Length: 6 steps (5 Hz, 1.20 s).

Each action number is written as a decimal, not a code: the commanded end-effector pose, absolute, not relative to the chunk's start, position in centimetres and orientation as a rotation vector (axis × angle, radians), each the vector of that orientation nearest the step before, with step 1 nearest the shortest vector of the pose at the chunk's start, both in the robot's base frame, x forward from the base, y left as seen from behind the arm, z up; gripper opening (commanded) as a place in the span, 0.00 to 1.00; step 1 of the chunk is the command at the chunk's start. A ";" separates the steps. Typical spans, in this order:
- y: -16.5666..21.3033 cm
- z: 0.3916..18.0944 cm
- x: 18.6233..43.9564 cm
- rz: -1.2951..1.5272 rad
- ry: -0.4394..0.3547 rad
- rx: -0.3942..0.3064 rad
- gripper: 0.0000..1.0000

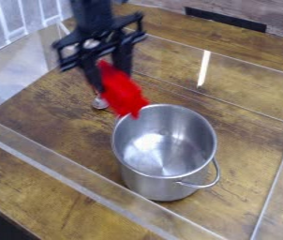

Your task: Remove the red object from the silver pot and put it on the table

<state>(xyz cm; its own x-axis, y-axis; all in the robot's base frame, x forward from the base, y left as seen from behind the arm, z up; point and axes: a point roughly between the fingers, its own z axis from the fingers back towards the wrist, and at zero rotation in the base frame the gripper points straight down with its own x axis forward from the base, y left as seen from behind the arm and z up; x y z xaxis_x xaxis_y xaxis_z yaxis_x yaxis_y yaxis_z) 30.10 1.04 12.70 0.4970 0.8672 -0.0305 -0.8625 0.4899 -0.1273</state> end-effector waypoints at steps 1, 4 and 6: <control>3.4 12.1 29.1 0.959 -0.126 -0.136 0.00; 3.9 11.5 31.1 0.909 -0.154 -0.090 0.00; 5.3 9.2 31.6 0.886 -0.184 -0.054 0.00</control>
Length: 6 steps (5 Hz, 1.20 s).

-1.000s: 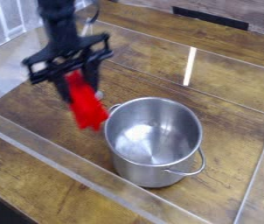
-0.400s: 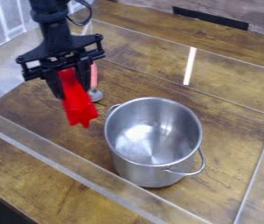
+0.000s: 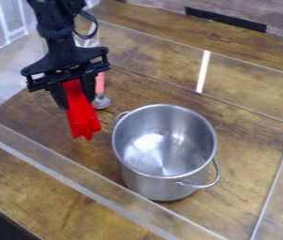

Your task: Remove the red object from the silver pot and put it on the table

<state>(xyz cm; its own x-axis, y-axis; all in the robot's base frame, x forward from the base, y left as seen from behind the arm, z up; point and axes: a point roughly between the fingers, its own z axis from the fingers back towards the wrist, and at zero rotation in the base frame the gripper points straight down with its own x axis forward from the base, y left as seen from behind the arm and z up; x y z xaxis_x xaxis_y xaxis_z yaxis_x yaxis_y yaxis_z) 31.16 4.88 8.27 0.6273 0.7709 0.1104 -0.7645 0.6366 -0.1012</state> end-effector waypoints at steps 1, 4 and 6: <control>5.8 9.7 31.7 0.932 -0.190 -0.027 1.00; 6.7 14.3 30.9 0.824 -0.208 -0.043 1.00; 6.3 15.1 30.4 0.835 -0.263 -0.056 1.00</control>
<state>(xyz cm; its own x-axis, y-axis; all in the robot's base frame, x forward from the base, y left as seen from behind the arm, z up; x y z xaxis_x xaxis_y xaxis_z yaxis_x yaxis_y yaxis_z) 30.08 6.03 13.92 0.6534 0.7373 0.1714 -0.7276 0.6742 -0.1267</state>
